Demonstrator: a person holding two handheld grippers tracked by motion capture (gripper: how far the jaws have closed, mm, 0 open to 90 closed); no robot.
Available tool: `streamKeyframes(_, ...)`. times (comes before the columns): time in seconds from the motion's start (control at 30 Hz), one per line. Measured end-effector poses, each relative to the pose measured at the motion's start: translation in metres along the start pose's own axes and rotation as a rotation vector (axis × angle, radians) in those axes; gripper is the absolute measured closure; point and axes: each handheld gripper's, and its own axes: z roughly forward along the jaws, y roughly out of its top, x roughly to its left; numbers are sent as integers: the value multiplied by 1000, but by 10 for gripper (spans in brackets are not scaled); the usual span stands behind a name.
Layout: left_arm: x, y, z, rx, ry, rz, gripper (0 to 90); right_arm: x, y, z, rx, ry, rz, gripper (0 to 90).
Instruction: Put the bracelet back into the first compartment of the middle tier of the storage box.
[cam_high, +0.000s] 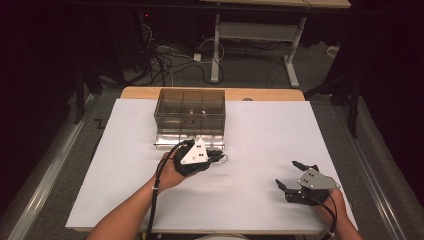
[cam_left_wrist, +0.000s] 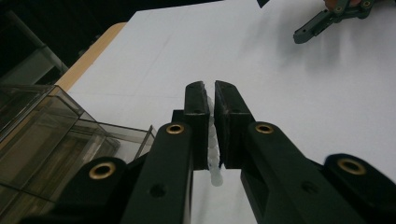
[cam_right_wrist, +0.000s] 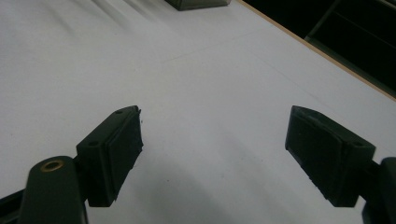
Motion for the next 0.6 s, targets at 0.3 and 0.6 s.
streamKeyframes(0.3,7,-2,-7,-18,29,-14,828,0,0,0,1,0,-3,196)
streamKeyframes(0.6,16,-3,-17,-28,75,-23,828,1,0,1,2,4,-2,196)
